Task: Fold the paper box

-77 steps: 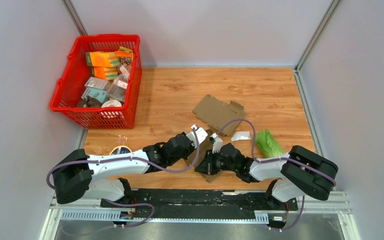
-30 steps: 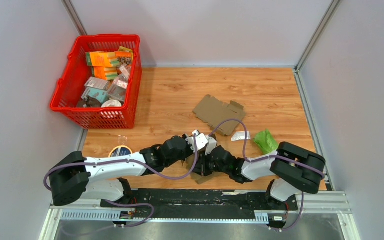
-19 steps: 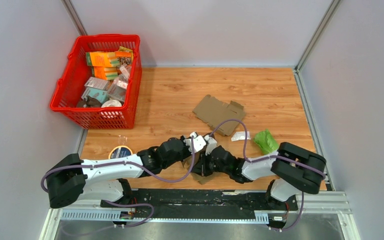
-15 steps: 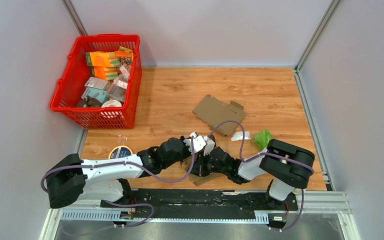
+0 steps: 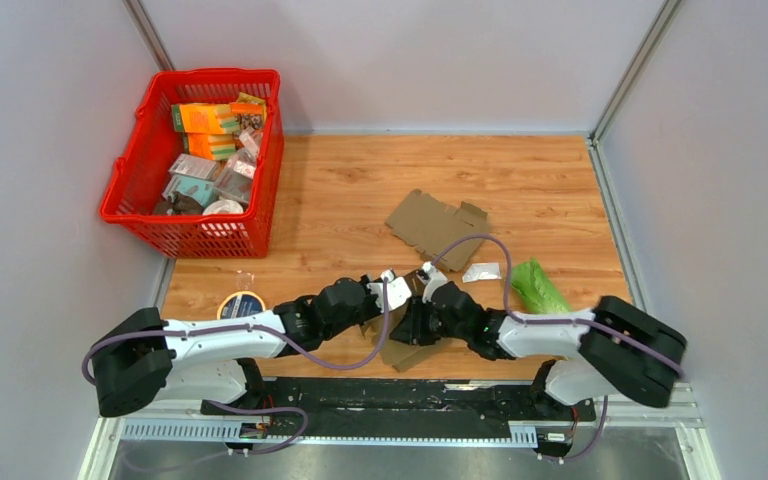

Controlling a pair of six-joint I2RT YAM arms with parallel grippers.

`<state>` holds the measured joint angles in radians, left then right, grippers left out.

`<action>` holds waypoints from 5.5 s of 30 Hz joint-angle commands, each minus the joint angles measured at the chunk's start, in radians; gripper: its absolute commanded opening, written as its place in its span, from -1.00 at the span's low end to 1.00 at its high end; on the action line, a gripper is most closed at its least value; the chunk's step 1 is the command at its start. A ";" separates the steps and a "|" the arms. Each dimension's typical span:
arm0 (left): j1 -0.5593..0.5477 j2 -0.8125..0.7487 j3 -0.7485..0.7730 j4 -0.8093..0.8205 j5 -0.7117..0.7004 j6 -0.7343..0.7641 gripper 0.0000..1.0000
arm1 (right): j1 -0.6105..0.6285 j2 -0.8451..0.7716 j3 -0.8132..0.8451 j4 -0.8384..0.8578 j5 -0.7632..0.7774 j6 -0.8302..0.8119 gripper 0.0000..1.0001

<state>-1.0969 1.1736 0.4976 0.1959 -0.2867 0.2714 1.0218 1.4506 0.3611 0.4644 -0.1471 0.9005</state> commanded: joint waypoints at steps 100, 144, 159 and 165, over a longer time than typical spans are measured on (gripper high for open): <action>0.000 -0.358 -0.265 0.111 -0.092 -0.543 -0.07 | -0.328 -0.122 0.243 -0.326 -0.023 0.821 -1.00; -0.001 -0.270 -0.363 0.261 -0.147 -0.555 -0.21 | -0.187 -0.049 0.036 0.009 0.299 0.546 -1.00; -0.003 -0.103 -0.274 0.359 -0.219 -0.538 -0.19 | -0.155 -0.038 0.050 -0.033 0.320 0.584 -1.00; -0.018 0.003 -0.226 0.390 -0.301 -0.520 -0.26 | -0.157 -0.007 0.072 -0.084 0.285 0.656 -1.00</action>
<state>-1.1023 1.1206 0.2100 0.5102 -0.5018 -0.2768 0.8543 1.4071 0.4202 0.5018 0.1535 1.5349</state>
